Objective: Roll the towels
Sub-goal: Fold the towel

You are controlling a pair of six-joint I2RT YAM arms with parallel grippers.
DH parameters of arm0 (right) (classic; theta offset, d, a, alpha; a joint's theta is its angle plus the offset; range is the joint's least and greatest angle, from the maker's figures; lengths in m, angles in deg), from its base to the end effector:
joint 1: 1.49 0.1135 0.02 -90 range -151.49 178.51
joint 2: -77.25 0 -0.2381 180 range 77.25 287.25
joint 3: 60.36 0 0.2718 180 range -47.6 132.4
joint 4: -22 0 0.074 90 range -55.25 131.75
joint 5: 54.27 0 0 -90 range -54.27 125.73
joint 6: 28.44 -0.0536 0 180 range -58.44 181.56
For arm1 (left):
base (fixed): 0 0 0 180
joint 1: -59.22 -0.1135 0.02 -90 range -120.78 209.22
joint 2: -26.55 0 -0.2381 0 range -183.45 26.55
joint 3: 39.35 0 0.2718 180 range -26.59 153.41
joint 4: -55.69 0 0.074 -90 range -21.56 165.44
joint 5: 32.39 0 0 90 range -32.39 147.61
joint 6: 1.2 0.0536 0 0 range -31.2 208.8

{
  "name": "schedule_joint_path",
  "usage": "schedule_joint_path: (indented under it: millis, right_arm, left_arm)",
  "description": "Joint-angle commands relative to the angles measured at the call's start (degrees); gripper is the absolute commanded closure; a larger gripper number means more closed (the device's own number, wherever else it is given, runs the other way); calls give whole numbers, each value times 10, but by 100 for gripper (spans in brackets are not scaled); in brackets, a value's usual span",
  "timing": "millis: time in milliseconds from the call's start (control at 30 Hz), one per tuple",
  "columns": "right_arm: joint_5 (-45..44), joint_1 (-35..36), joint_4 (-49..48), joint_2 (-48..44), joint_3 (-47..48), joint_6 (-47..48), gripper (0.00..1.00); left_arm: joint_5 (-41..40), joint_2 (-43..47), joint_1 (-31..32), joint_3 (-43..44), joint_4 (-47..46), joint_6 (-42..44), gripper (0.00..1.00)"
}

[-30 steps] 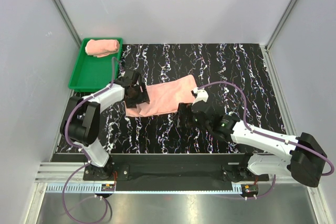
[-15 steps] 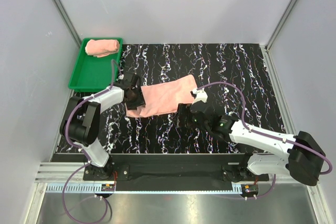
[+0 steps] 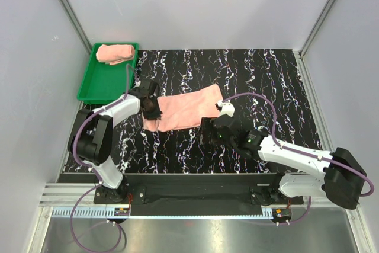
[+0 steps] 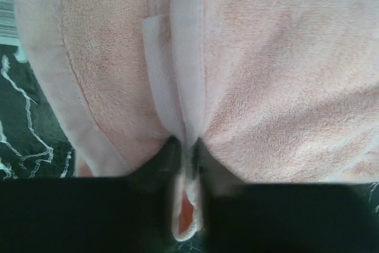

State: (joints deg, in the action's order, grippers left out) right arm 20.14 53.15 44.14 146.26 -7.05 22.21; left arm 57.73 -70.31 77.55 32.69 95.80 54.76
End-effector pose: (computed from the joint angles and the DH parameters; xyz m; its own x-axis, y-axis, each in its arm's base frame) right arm 0.1828 0.2327 0.1852 -0.6947 0.0763 -0.7152 -0.2874 0.8821 0.3732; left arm 0.3314 -0.1099 0.1202 -0.8890 -0.2952 -0.3501 -0.2200 0.9458 -0.2388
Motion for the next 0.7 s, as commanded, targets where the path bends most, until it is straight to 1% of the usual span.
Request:
schedule_joint_path:
  millis: [0, 67, 100, 133, 167, 200, 233, 267, 367, 500, 533, 567, 600, 667]
  right_arm:
    - [-32, -2, 6, -21, 0, -4, 0]
    - [-36, -2, 9, -27, -2, -5, 0]
    - [-36, -2, 10, -28, -3, -5, 0]
    - [-37, -2, 10, -31, -5, -6, 0]
    - [-38, -2, 10, -35, -8, -6, 0]
    - [-39, -2, 12, -36, -9, -7, 0]
    - [-41, -2, 13, -37, -9, -6, 0]
    - [-44, -2, 16, -41, -10, -6, 0]
    - [-48, -2, 23, -48, -11, -5, 0]
    - [-51, -1, 24, -56, -14, -5, 0]
    - [-51, -2, 24, -56, -14, -6, 0]
    - [-51, -2, 24, -56, -16, -6, 0]
    - [-50, -2, 24, -56, -16, -8, 0]
    - [-49, -2, 22, -56, -19, -9, 0]
  left_arm:
    - [-39, 28, 8, 59, 37, 13, 63]
    - [-47, 30, 8, 72, 43, 13, 57]
    - [-48, 30, 8, 73, 46, 13, 55]
    - [-46, 29, 8, 73, 46, 13, 57]
    - [-44, 29, 8, 73, 45, 13, 62]
    - [-43, 29, 9, 72, 40, 14, 70]
    - [-41, 29, 9, 69, 39, 14, 82]
    - [-40, 30, 11, 70, 38, 14, 86]
    - [-42, 31, 13, 67, 38, 15, 91]
    - [-38, 28, 14, 65, 33, 14, 91]
    - [-33, 26, 14, 62, 30, 15, 93]
    - [-30, 26, 14, 59, 27, 15, 98]
    - [-28, 25, 14, 54, 22, 16, 100]
    - [-19, 24, 14, 51, 14, 19, 100]
